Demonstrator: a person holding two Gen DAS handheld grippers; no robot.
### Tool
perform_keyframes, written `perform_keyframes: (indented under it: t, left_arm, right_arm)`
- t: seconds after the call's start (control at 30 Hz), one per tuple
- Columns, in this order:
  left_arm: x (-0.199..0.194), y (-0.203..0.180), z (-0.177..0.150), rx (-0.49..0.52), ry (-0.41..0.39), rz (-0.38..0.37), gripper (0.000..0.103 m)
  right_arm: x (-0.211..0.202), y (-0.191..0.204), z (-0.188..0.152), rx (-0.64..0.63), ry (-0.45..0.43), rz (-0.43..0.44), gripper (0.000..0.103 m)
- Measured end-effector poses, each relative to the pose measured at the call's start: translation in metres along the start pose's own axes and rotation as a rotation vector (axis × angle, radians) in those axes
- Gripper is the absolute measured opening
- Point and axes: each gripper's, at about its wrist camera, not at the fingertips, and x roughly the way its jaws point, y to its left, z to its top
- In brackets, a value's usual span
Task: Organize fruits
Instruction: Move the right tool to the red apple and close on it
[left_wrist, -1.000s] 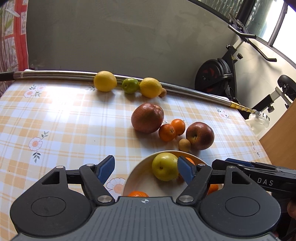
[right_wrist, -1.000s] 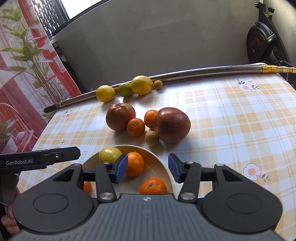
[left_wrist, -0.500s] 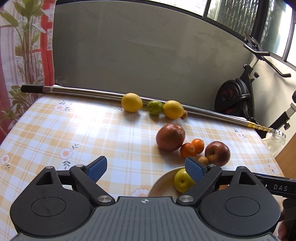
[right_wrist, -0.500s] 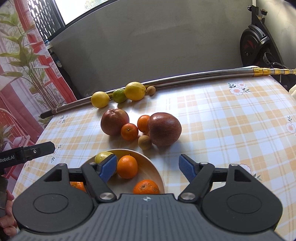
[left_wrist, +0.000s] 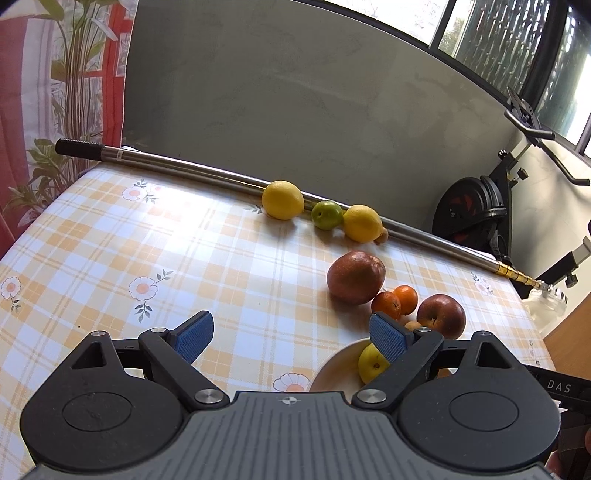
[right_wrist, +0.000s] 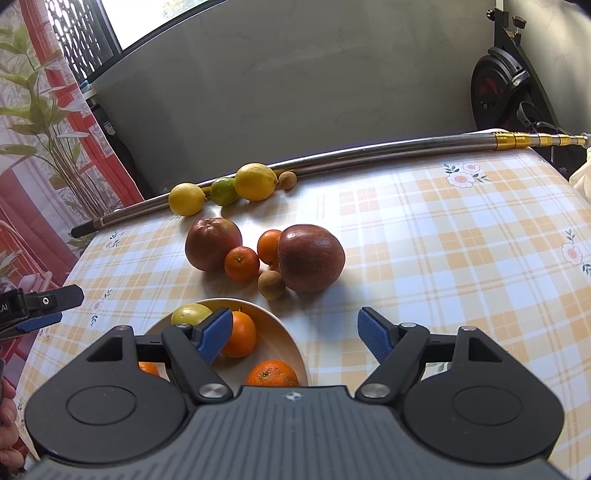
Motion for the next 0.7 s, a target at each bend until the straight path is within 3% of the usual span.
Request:
perform_keyframes:
  t: [0.37,0.43,0.5,0.7]
  left_arm:
    - [-0.005,0.002,0.018,-0.002,-0.061,0.04,0.093]
    - [-0.004,0.001,0.019,-0.001,-0.062,0.043,0.093]
    - [-0.003,-0.001,0.02,0.004,-0.06,0.047,0.093]
    - [0.001,-0.002,0.019,0.01,-0.049,0.037,0.093]
  right_arm:
    - [0.026,0.01,0.035,-0.372,-0.011,-0.041,0.076]
    - [0.038,0.012,0.039,-0.442,0.011,-0.062,0.069]
    - [0.049,0.011,0.042,-0.47,0.041,-0.073,0.066]
    - [0.066,0.012,0.047,-0.479,0.088,0.007,0.063]
